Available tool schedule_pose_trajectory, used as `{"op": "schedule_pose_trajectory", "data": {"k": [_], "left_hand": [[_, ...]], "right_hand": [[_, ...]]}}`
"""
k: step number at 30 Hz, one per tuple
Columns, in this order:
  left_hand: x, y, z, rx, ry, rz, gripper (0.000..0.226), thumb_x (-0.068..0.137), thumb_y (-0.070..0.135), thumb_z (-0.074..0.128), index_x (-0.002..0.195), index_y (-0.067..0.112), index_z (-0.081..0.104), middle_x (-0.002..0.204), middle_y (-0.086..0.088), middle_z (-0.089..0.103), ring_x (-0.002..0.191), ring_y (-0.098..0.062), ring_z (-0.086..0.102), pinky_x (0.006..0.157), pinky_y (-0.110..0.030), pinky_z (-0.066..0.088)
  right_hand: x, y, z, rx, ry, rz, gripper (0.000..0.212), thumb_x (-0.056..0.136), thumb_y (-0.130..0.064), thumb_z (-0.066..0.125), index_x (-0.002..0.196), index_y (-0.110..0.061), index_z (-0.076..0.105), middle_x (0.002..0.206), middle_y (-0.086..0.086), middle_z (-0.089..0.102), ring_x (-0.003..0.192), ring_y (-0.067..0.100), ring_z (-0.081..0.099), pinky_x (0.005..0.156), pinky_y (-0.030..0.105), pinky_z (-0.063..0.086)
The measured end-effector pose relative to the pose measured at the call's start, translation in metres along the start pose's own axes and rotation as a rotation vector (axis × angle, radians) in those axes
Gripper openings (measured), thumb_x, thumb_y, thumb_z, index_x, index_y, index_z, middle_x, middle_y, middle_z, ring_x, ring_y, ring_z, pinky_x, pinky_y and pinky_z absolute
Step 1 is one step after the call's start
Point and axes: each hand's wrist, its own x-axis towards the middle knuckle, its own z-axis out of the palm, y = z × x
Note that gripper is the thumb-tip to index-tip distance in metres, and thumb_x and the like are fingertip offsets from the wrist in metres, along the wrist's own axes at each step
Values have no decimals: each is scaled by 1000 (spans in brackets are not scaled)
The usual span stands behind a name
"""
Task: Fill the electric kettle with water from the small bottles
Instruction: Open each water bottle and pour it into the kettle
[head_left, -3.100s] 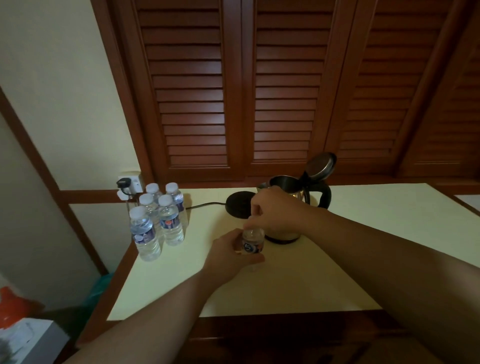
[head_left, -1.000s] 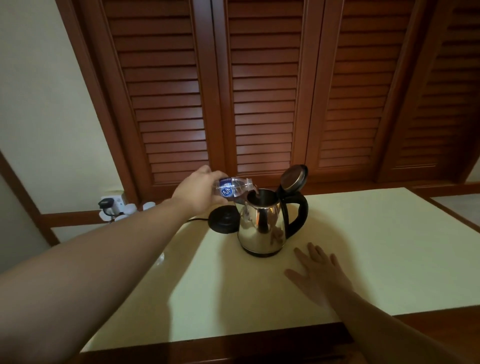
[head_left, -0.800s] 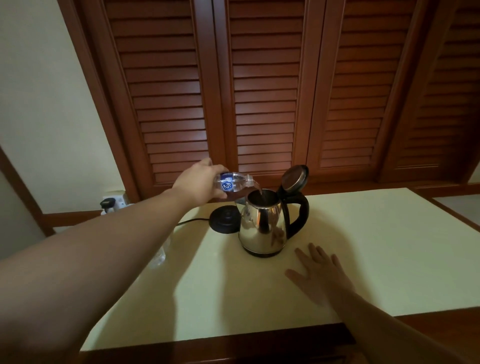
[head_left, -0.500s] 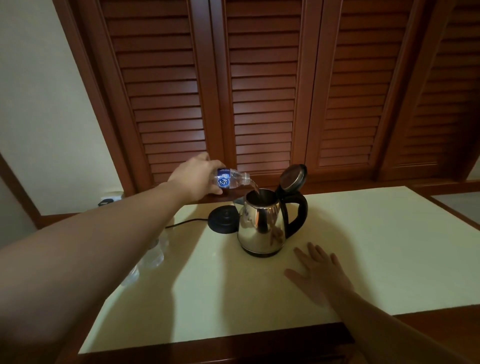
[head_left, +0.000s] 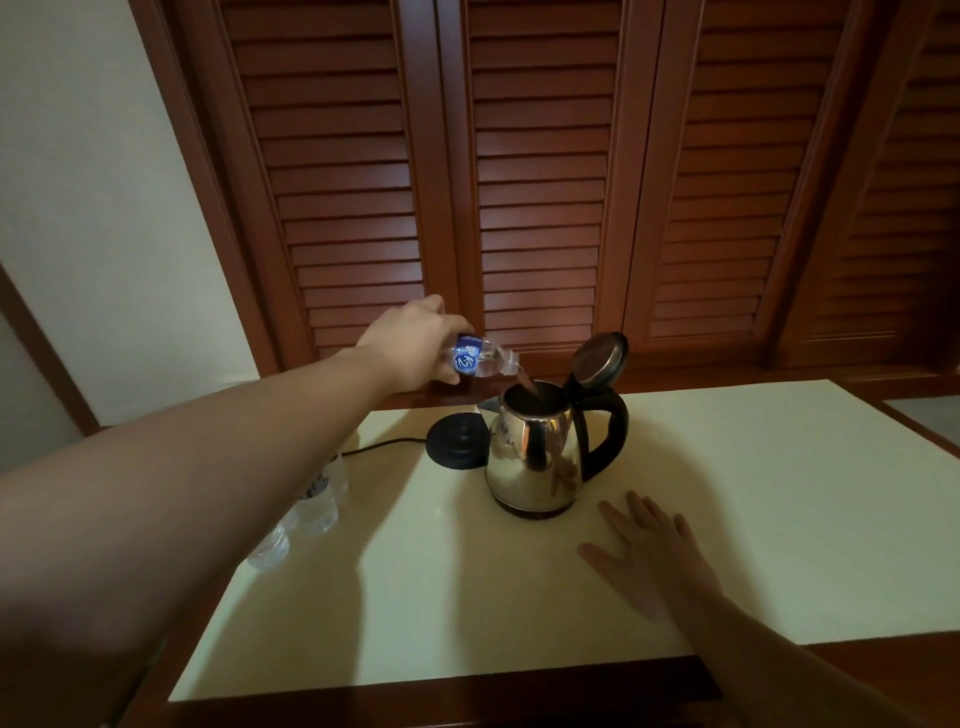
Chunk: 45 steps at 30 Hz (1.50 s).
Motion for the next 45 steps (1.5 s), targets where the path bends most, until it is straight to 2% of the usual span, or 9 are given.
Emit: {"op": "schedule_pose_trajectory", "data": {"k": [12,17,26,31,34,37,42,45], "left_hand": [[10,10,-6,150,-14,97,73,82,46,81,147,33,51,120,-2,52,111,-25,54,87,-39,43],[16,11,-7,226,-13,184,70,84,46,79,146,32,52,117,-2,52,108,-24,53,78,-35,37],[28,17,-14,288,-11,283,69,83,43,80,146,31,54,118,-3,52,111,-25,51,87,-39,41],[32,14,-15,312,-28,311,72,84,44,79,149,31,51,121,-3,52,114,-24,49,90,-39,42],[33,13,-14,303,-39,339,76,84,47,78,152,36,46,120,-2,51,113,-23,47,91,-39,42],[34,11,-12,271,-46,372,78,85,50,76,154,40,42,118,-1,49,110,-21,46,91,-37,41],[35,8,-11,160,-105,378,74,84,57,74,151,42,46,110,4,41,102,-15,36,85,-33,38],[34,6,-10,133,-124,360,73,85,57,73,152,42,46,115,1,45,108,-18,41,89,-35,41]], "right_hand": [[1,2,3,21,13,-3,91,85,-89,14,163,-42,4,174,-4,-5,159,18,-6,128,47,-1],[0,2,1,9,-1,2,89,88,-87,16,163,-42,4,174,-4,-6,159,18,-7,128,47,-1],[1,1,1,-9,5,7,90,88,-88,15,163,-41,4,174,-3,-6,159,18,-6,128,47,-1],[0,1,0,6,-9,5,101,77,-93,3,163,-42,4,173,-5,-6,159,17,-7,128,47,-2],[0,2,-1,10,-12,6,92,85,-90,12,163,-43,4,173,-5,-7,159,16,-8,128,46,-3],[1,3,1,13,-8,6,90,86,-90,13,163,-44,4,173,-5,-6,159,16,-8,128,46,-4],[0,2,0,25,9,1,107,70,-95,-1,163,-43,6,174,-4,-5,159,17,-6,128,46,-2],[-2,0,-2,33,8,6,108,68,-94,-2,163,-43,6,173,-5,-5,159,17,-6,128,46,-2]]}}
